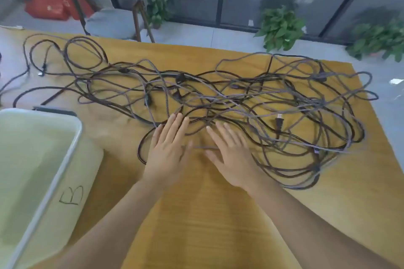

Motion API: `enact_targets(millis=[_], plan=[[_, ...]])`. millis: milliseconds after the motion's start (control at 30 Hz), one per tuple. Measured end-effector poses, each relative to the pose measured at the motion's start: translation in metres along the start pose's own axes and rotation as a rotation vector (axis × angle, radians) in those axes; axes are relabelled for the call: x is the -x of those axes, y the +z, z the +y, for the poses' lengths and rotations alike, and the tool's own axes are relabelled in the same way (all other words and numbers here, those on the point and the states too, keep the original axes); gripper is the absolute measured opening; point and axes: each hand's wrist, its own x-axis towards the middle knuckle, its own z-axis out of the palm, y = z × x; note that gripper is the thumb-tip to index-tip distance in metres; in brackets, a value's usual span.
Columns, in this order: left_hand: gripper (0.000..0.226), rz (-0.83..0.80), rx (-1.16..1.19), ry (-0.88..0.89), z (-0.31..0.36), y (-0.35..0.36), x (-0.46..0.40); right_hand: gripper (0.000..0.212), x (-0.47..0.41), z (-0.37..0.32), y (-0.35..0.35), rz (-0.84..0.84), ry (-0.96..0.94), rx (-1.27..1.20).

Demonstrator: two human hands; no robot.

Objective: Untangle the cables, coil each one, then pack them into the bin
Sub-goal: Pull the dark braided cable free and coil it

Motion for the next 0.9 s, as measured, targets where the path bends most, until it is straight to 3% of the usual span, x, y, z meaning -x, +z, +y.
enact_targets(millis=[333,600,800,900], plan=[[0.071,-0.046,-0.254,0.022,-0.033,0.047,0.0,0.07,-0.026,0.01,0.042,0.25,-0.028,0.165],[0.065,0.01,-0.258,0.061,-0.031,0.043,0.002,0.057,-0.008,0.014,0.045,0.357,-0.087,0.085],[0.067,0.142,-0.24,0.054,-0.015,0.047,0.021,0.049,0.009,0.006,0.047,0.37,-0.081,0.129],[0.053,0.141,-0.176,0.129,0.002,0.048,0.038,0.046,0.018,0.004,0.052,0.393,-0.096,0.069]])
